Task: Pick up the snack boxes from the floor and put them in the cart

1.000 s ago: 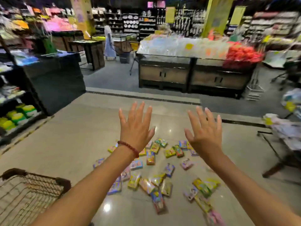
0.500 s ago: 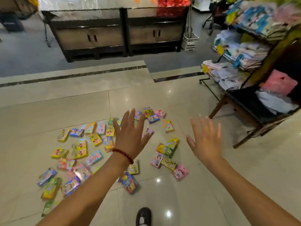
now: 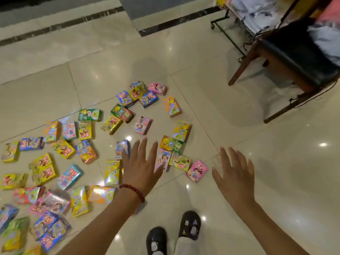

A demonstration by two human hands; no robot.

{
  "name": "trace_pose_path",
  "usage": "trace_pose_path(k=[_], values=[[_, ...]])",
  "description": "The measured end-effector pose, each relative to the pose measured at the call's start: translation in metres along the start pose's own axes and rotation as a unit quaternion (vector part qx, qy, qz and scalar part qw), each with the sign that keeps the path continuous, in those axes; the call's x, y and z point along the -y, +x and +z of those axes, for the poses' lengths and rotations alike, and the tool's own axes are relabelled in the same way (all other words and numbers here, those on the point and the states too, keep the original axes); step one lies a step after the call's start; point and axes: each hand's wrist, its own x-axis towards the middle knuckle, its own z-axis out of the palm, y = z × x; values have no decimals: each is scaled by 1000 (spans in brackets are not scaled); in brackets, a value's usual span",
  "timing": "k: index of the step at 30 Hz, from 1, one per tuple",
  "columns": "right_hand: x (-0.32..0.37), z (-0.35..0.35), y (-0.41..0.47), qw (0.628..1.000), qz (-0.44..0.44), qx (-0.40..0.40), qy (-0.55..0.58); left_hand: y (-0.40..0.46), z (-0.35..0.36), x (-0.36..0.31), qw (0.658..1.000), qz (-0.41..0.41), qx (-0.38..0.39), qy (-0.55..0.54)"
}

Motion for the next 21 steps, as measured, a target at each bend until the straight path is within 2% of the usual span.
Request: trace_pose_path(k=[7, 11, 14, 16, 21], values=[[-47, 240, -16, 992, 62, 107, 12, 72, 236, -30, 995, 11, 100, -18], [-65, 367, -38, 984, 84, 155, 21, 103, 363, -34, 986, 75, 145, -30], [-74, 435, -43, 959, 152, 235, 53, 125, 434, -29, 978, 106, 179, -21], [-79, 471, -42, 954, 180, 228, 72, 143, 471, -27, 972, 124, 198, -7], [-79, 553, -48, 950, 249, 134, 135, 186, 524, -25, 952, 163, 253, 49]])
